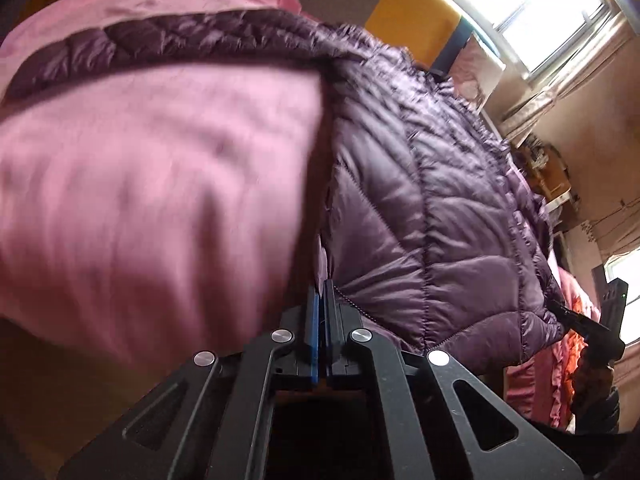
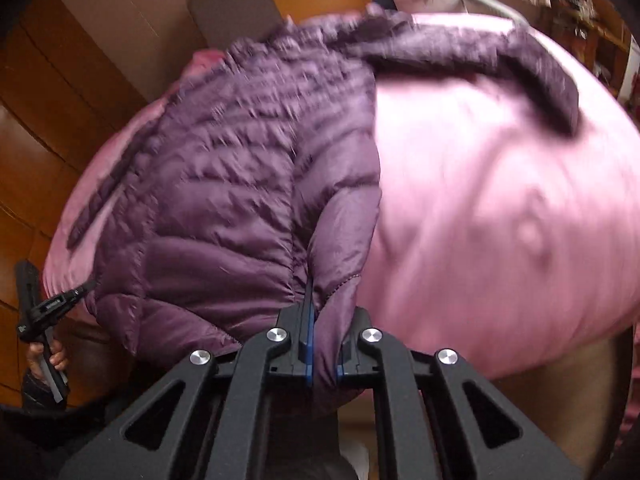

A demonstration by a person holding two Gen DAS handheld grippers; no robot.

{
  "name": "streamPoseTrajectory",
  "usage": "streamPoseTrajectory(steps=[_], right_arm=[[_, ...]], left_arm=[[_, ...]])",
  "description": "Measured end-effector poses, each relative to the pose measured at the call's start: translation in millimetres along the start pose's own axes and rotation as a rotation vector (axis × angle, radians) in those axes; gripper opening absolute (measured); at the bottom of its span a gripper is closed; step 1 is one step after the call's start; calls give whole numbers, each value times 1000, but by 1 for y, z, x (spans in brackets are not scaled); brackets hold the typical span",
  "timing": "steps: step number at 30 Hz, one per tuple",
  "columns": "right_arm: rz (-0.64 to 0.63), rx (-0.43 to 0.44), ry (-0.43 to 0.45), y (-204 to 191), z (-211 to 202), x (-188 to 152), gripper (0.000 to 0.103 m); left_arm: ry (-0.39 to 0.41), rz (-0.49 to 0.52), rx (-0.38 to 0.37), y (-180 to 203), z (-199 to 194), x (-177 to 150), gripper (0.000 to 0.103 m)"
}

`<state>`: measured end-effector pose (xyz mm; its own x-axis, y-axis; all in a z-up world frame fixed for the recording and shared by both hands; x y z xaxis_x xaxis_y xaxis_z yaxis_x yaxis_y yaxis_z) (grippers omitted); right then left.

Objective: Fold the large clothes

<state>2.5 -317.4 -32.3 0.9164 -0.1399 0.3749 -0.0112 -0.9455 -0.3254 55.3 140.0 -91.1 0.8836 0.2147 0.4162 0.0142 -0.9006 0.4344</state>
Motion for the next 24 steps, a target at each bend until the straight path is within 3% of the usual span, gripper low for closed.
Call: streamPoseTrajectory(steps=[4,5,7,8,9,10,11,13,18,21,24], right_arm=[[31,-21,-36,14,11,-9,7],[6,-38,-32,12,9,-5,11],[-45,-98,8,7,-3,8,31],[-57,-115,47,2,-4,12,52],[-65,-127,102,-2,-14,20,59],[-77,-132,152,-8,-22,27,65],[-94,-132,191,-16,-25,34,68],[-129,-121,258,-34,-27,52,71],[-172,-65,342,-95,14,88,73],[-171,-14,355,-121,36,101,73],[-208,-90,342,-133,68,109,73]], left_arm=[[-63,-25,40,-7,5,-19,1],[-68,-18,55,-7,4,-20,1],[-40,-4,95,-5,-9,-17,6],[-15,6,112,-4,-17,-10,11],[11,13,118,-2,-25,-7,32],[43,15,123,1,-32,-3,60],[95,10,126,3,-40,3,69],[184,6,83,16,-50,19,71],[205,124,13,72,-16,57,71],[214,215,36,106,13,67,71],[207,255,112,112,42,72,71]])
Point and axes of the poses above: each gripper's, at about its wrist camera, not at the fingertips, and z roughly the way its jaws point, y to its right, x to its top, the point moved 3 cm from there along z, roughly the way its jaws point, and after that the axes turned 1 degree about -z, right-handed, at the moved point
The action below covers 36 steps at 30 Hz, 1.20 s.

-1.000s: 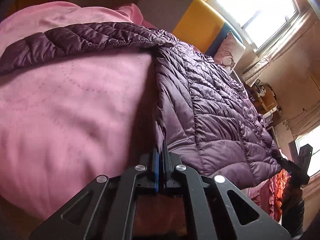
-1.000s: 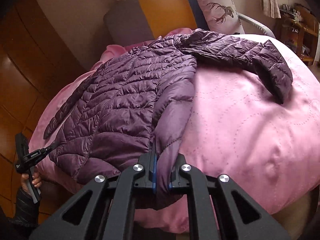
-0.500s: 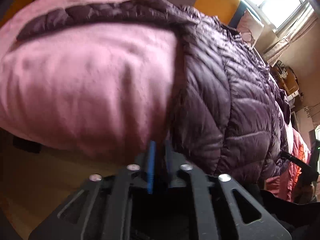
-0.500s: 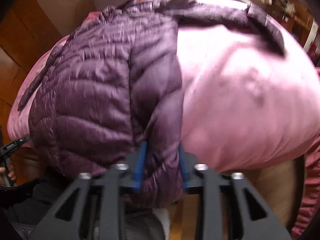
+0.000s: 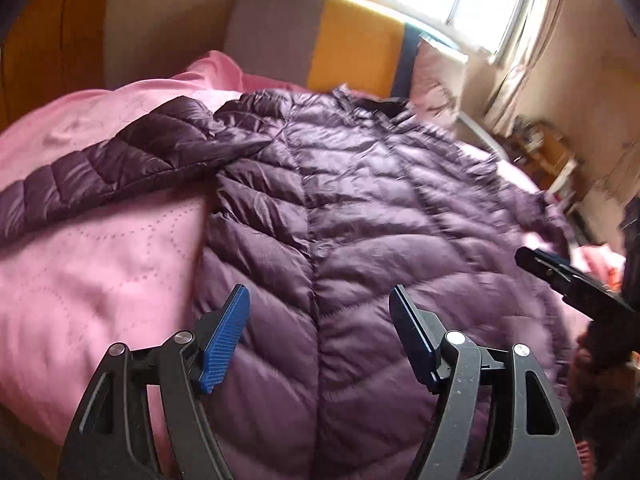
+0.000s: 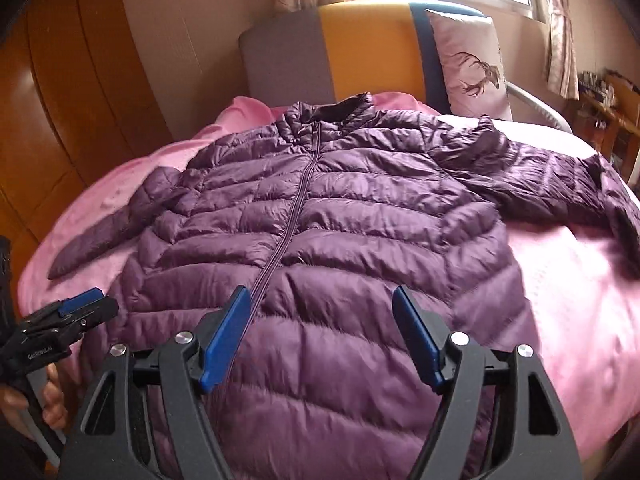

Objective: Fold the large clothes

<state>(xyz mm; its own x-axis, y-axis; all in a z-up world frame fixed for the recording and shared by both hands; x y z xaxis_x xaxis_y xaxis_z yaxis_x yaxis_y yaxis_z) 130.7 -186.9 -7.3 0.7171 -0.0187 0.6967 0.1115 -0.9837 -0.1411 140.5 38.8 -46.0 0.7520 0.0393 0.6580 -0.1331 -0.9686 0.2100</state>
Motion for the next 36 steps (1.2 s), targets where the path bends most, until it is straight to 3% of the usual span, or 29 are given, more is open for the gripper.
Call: streamPoseTrajectory(steps=[3,7,12,18,20,22,23,26,28,31,33,36], right_arm=[[-39,-55,-36,7,20,-16,73],[-75,-35,1,24,34,-44,74],[-80,-43,17,27,33,-47,74],[-77,-68,21,23,23,-45,76],[-66,-52,5,25,16,-42,78],[-26,-23,4,32,6,-38,79],[4,-34,18,39,-2,-36,84],[141,-116,82,85,-30,-29,86],[207,-235,115,119,-45,-26,86],[234,-500,150,180,-61,-18,86],[239,-608,156,221,-62,-11,88],[196,-690,100,263,-43,2,89]], left_arm=[[-42,-41,48,-21,19,-14,65],[-11,-39,20,-36,21,-36,65],[-14,-53,5,-42,14,-42,65],[17,-40,48,-33,11,-42,65],[17,-44,81,-29,8,-37,70],[46,-15,138,-22,0,-31,83],[66,2,150,-18,-4,-28,83],[94,30,152,-8,-9,-17,83],[103,50,142,-1,-8,-10,83],[97,84,141,12,0,-1,83],[89,99,116,23,5,3,83],[73,125,106,36,16,6,83]])
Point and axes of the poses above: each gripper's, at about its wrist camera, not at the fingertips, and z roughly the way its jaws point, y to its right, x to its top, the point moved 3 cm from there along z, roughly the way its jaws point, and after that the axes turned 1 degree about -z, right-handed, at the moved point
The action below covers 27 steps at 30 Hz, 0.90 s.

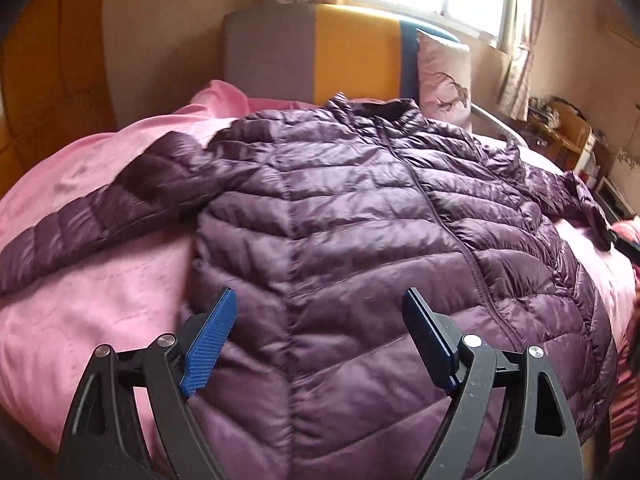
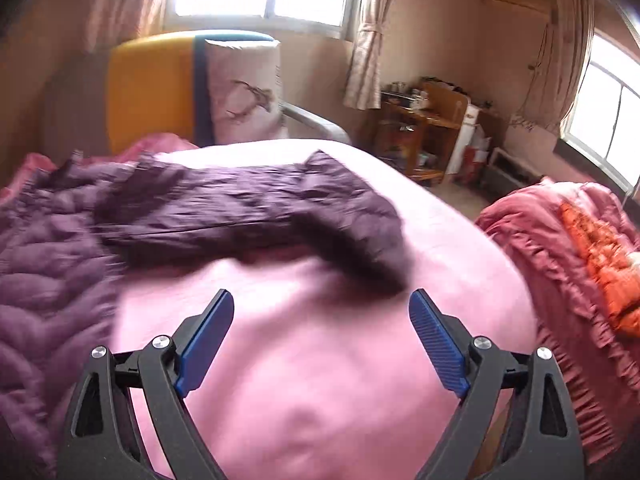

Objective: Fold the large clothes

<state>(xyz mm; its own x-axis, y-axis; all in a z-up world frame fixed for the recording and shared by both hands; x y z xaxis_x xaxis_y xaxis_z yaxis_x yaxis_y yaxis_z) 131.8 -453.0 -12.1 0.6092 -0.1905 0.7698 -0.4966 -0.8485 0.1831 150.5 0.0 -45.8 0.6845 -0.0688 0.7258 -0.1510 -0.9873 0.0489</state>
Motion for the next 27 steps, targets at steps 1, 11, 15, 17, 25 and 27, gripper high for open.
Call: streamPoseTrajectory(steps=[1,11,15,17,25,27], right_arm=[[-30,-16,-17,1,15,5,90],[-55,-44,-51,29,59,38,8],[85,-8,-4,83,16,65,7],[204,11,-22,117,4,72,6],[420,-140,-349,205,85,23,5],[342,-220,-389,197,100,10,6]], left_arm=[[-6,11,1,5,3,1,83],[-71,70,37,22,27,1,83],[-82,60,36,21,33,3,83],[-80,62,37,22,34,5,83],[-126,34,40,14,47,8,86],[-129,49,32,14,47,7,87]])
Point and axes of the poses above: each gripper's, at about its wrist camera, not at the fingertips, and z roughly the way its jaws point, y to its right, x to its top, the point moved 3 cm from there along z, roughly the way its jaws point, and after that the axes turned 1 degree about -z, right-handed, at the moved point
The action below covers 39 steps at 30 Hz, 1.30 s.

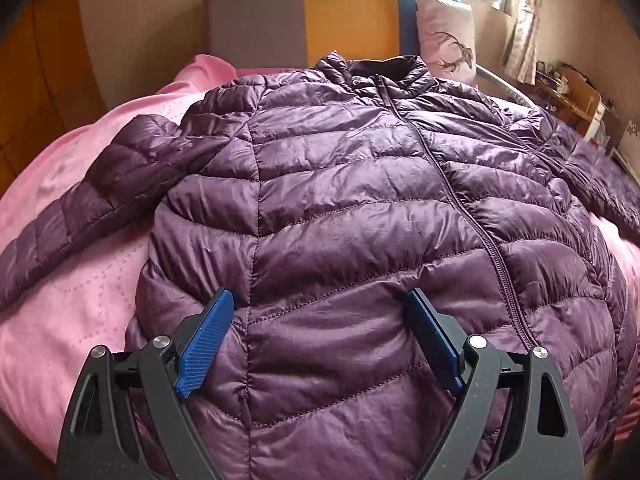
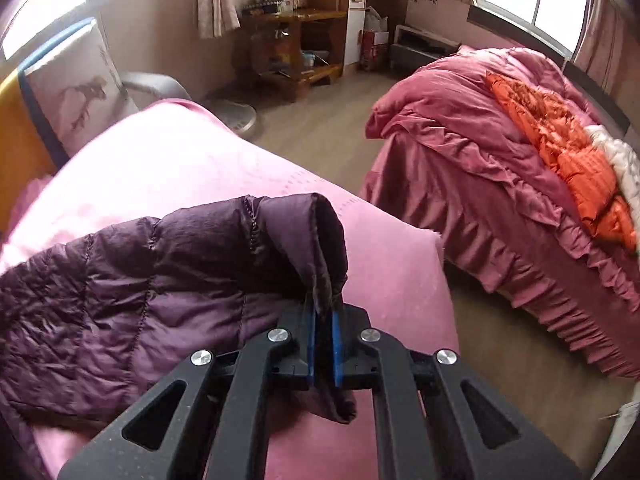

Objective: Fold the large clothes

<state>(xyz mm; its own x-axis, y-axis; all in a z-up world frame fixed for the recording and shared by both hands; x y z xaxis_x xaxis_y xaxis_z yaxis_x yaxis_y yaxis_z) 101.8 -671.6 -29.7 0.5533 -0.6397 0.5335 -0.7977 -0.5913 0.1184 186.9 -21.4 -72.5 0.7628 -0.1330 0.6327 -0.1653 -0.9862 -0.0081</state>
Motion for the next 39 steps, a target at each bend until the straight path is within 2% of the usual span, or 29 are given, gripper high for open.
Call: streamPoseTrajectory(steps=[3,4,5,7,8,9,11,12,13,14,16,18,20,22,25,27,30,34,36,37,39], right_arm=[[0,-50,50,-3,-6,-1,18],[-1,-70,69,-3,-11,0,35],[-2,-99,99,-3,-17,2,57],[-28,-169,248,-9,-51,5,69],[-67,-169,316,-20,-69,4,72],[-117,-121,376,-37,-88,4,74],[-215,79,420,-79,-119,-4,72],[-277,239,411,-111,-136,-13,70],[-336,363,393,-138,-149,-22,61],[-426,490,363,-175,-164,-35,47],[-562,638,313,-232,-183,-60,38],[-675,737,264,-289,-196,-88,35],[-713,738,228,-328,-192,-102,35],[-675,716,166,-351,-170,-98,38],[-580,615,81,-362,-124,-84,39],[-504,608,49,-356,-101,-79,39],[-483,598,83,-352,-94,-81,40],[-533,521,120,-356,-100,-86,44],[-559,466,141,-361,-110,-90,54],[-564,452,158,-360,-118,-91,67],[-577,443,233,-356,-143,-96,71]], left_arm=[[-2,26,3,-1,-2,0,87],[-3,27,1,-3,-2,1,87],[-3,25,-2,-4,-3,2,87],[8,12,-7,-9,-6,5,87],[17,9,-3,-11,-8,7,87],[33,5,2,-14,-11,10,87],[69,-8,15,-19,-17,17,87],[79,-13,24,-21,-17,20,87],[86,-18,35,-24,-17,24,87],[86,-23,44,-26,-15,27,87],[92,-45,66,-35,-11,30,87],[85,-66,79,-44,-6,31,87],[66,-92,87,-53,1,28,87],[45,-108,81,-59,8,22,87],[15,-149,61,-66,21,11,94],[9,-189,41,-72,27,8,98],[5,-225,13,-76,31,7,99],[11,-230,7,-77,31,6,99],[14,-242,4,-79,27,6,99],[17,-252,4,-80,24,6,99],[25,-292,-6,-87,15,3,99]])
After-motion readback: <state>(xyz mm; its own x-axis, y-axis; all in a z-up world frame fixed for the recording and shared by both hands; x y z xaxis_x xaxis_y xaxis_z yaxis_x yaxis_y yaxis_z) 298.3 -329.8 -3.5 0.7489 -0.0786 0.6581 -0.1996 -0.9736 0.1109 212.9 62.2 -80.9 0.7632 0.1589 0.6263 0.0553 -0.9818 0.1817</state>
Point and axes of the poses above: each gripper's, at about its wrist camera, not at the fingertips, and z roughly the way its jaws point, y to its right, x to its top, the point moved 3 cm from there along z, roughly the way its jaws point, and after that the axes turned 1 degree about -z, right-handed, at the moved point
